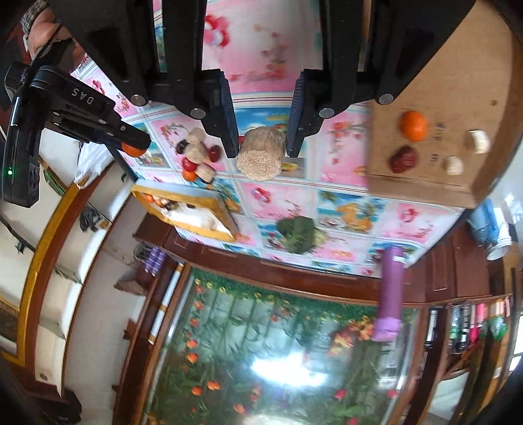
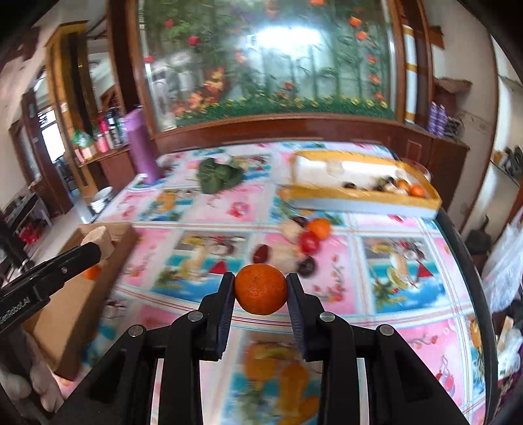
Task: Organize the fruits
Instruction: 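Carry the cake and orange into the cardboard tray and release both, then withdraw both open tools from the tray back toward the pile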
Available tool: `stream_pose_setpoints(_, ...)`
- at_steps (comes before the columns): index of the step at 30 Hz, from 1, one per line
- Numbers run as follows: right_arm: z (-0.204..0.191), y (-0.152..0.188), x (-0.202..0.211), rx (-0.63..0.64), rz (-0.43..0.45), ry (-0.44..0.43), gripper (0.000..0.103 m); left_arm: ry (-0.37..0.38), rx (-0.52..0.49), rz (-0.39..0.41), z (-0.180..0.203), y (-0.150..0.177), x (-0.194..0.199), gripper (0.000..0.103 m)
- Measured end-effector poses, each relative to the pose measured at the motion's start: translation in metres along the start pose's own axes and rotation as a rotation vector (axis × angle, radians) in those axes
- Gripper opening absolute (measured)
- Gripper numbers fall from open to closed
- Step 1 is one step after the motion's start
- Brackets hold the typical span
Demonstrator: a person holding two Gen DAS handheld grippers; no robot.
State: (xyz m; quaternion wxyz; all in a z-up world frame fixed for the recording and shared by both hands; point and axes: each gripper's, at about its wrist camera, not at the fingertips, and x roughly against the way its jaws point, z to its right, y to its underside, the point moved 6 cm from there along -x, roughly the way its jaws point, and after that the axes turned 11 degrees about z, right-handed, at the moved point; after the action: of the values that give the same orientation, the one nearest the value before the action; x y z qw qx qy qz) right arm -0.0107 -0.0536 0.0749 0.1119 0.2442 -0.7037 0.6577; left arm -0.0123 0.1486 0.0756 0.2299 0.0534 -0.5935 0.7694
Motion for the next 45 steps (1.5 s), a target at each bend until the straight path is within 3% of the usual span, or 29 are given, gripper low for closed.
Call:
stream_pose_setpoints(4, -0.058, -0.010, 0.000, 0.045, 0.009, -0.111, 0.034, -0.087, 0.008, 0.040, -0.049, -0.012, 0.029, 0.029)
stream_pose_setpoints(8, -0.120, -0.011, -0.018, 0.076, -0.028, -0.234, 0.034, -0.195, 0.006, 0.029, -0.098, -0.014, 0.038, 0.029)
stream_pose_setpoints(13, -0.191, 0.005, -0.048, 0.144, -0.104, -0.334, 0.034, -0.345, 0.023, -0.072, -0.162, -0.008, 0.027, 0.029)
stream_pose_setpoints(18, -0.248, 0.032, -0.083, 0.198, -0.210, -0.409, 0.035, -0.405, 0.070, -0.206, -0.199, 0.009, 0.011, 0.029)
stream_pose_setpoints(22, -0.269, 0.051, -0.106, 0.212, -0.282, -0.428, 0.035, -0.414, 0.094, -0.301, -0.210, 0.026, -0.003, 0.029)
stream_pose_setpoints(31, -0.284, 0.068, -0.129, 0.238, -0.321, -0.414, 0.035, -0.416, 0.105, -0.338, -0.213, 0.028, -0.003, 0.032)
stream_pose_setpoints(33, -0.284, 0.068, -0.129, 0.233, -0.315, -0.413, 0.042, -0.422, 0.117, -0.324, -0.215, 0.025, 0.002, 0.039)
stream_pose_setpoints(35, -0.283, 0.063, -0.127, 0.223, -0.296, -0.416, 0.061, -0.420, 0.136, -0.302, -0.216, 0.020, 0.008, 0.039)
stream_pose_setpoints(37, -0.281, 0.056, -0.122, 0.221, -0.264, -0.417, 0.064, -0.432, 0.136, -0.275, -0.213, 0.013, 0.016, 0.041)
stream_pose_setpoints(40, -0.272, 0.044, -0.107, 0.223, -0.211, -0.409, 0.065, -0.481, 0.102, -0.201, -0.199, -0.003, 0.039, 0.061)
stream_pose_setpoints(42, -0.259, 0.035, -0.096, 0.210, -0.173, -0.400, 0.069, -0.524, 0.071, -0.148, -0.187, -0.012, 0.052, 0.084)
stream_pose_setpoints(45, -0.234, 0.025, -0.081, 0.176, -0.125, -0.374, 0.075, -0.563, 0.004, -0.062, -0.158, -0.022, 0.071, 0.093)
